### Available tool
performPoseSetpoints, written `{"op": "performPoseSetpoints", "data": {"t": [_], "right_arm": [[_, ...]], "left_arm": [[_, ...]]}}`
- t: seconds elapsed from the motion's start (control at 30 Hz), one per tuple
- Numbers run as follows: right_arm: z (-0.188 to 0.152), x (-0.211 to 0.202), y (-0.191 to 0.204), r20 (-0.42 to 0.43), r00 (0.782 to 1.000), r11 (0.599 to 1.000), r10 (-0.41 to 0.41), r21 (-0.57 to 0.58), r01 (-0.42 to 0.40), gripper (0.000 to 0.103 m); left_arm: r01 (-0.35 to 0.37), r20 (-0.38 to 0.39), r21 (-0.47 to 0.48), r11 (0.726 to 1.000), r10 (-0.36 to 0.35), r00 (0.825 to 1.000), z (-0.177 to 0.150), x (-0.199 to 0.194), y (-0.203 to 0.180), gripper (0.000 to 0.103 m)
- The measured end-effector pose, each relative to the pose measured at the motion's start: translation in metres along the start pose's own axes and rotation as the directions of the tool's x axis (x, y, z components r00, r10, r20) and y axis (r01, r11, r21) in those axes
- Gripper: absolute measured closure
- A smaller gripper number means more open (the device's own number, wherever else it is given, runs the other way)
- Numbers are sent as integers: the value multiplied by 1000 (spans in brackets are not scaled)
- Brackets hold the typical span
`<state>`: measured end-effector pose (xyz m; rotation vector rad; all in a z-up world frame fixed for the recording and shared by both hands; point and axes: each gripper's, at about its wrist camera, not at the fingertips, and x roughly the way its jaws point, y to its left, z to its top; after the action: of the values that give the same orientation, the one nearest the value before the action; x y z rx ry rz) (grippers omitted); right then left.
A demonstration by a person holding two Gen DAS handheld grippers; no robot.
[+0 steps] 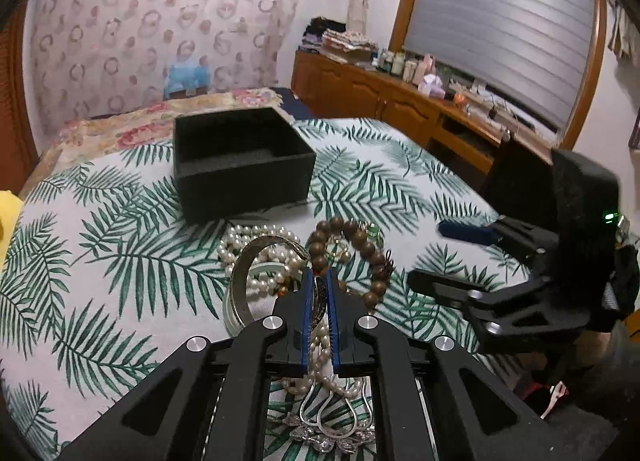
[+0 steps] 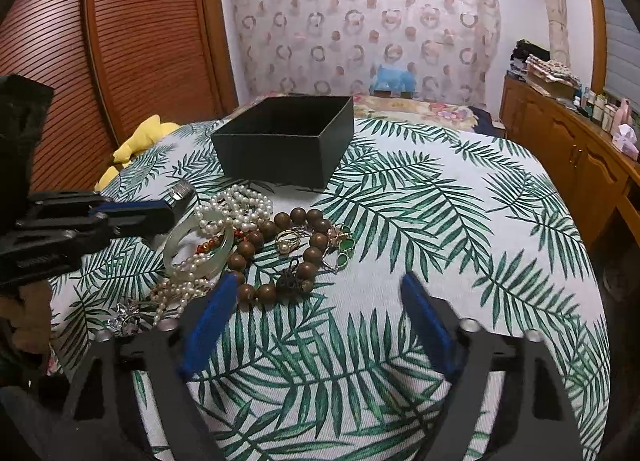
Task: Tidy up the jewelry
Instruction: 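Lower the right tool onto the brown bead bracelet and close it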
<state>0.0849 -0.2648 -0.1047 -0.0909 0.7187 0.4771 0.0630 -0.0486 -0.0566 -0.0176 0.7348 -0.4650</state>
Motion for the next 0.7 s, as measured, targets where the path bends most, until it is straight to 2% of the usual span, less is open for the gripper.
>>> {"op": "performPoseSetpoints", "data": {"t": [0.07, 0.37, 0.47, 0.7], "right_arm": [[2, 5, -1, -14, 1000, 1000, 9, -13, -9, 39], [10, 33, 6, -95, 993, 997, 64, -46, -68, 68], [14, 41, 9, -115, 992, 997, 57, -51, -63, 72], [23, 53, 10, -143, 990, 996, 4, -89, -17, 74]], "left_arm": [[0, 14, -4, 1000, 0, 1000, 2, -4, 0, 97], [-38, 44, -11, 999, 38, 998, 4, -12, 5, 97], [-46, 49, -12, 999, 46, 998, 5, -14, 9, 97], [-54, 63, -14, 998, 55, 997, 6, -18, 10, 97]]}}
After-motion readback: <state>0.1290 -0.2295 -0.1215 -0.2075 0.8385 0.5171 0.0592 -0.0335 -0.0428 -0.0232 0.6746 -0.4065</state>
